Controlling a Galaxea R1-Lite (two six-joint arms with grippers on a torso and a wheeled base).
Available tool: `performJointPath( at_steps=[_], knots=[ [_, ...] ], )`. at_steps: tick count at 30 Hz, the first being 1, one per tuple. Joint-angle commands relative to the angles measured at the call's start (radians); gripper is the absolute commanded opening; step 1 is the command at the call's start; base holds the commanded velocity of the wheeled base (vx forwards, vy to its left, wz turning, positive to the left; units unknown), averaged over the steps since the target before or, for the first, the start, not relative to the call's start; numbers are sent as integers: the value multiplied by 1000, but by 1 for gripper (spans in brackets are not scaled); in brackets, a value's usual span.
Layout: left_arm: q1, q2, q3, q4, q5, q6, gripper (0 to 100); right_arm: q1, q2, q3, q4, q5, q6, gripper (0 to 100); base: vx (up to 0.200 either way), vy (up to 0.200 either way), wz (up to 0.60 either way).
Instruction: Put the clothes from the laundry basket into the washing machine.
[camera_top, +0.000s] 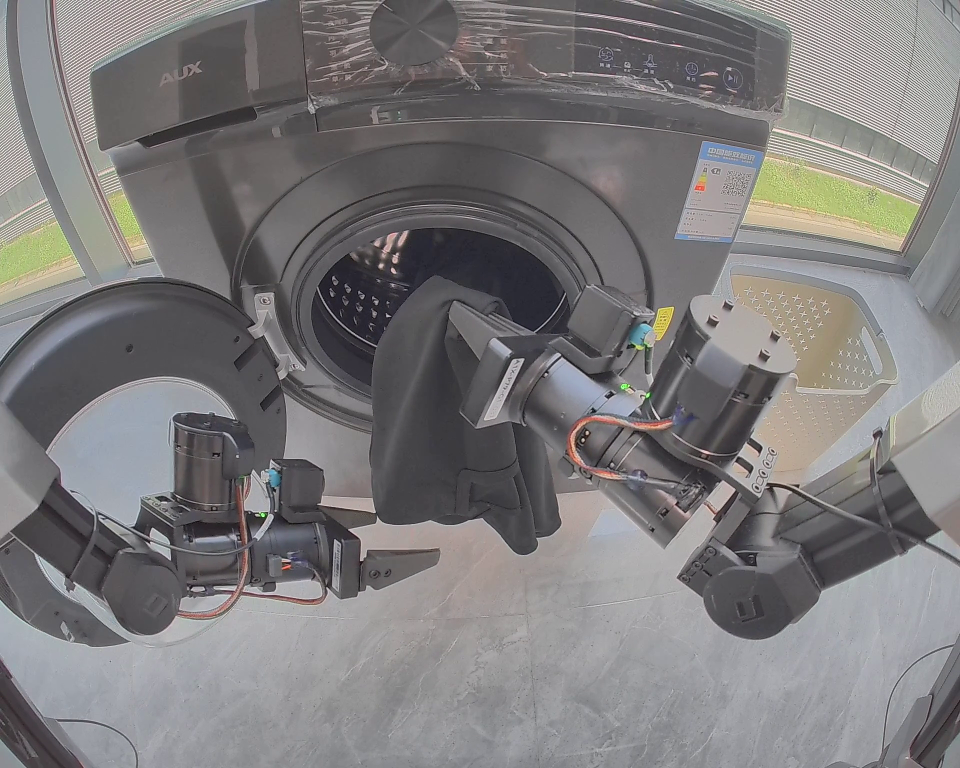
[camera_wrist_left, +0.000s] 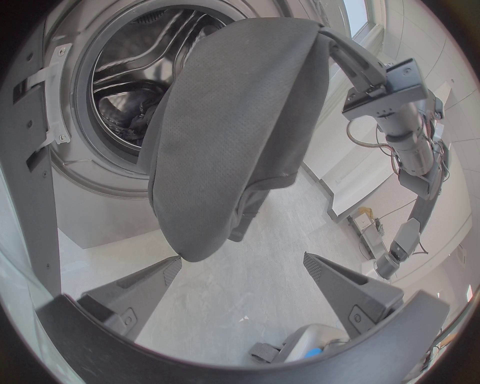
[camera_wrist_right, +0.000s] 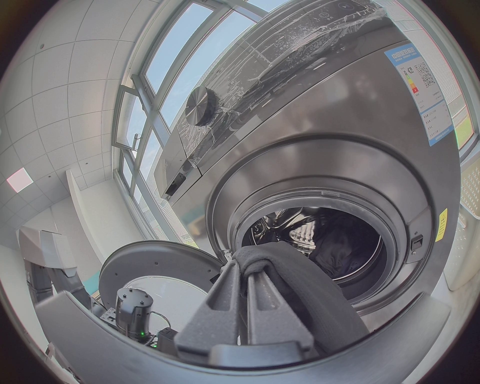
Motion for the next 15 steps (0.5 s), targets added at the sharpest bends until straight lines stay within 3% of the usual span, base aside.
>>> performJointPath(
  at_steps=[1, 3, 7, 13, 15],
  knots=[
    [-5, 77, -24, -43, 2, -26, 100, 4, -3, -4, -1, 0, 0, 0, 0, 0, 0],
    [-14, 103, -29, -76, 18, -42, 100, 5, -3, -2, -1, -2, 0, 0, 0, 0, 0],
    [-19, 137, -44, -114, 52, -49, 100, 5, -3, -2, -2, -2, -1, 0, 0, 0, 0],
    [-19, 152, -92, -122, 59, -53, 100, 5, -2, -2, -4, -2, -1, 0, 0, 0, 0],
    [-19, 149, -107, -128, 64, -67, 100, 5, -2, -1, -4, -2, -1, 0, 0, 0, 0]
  ],
)
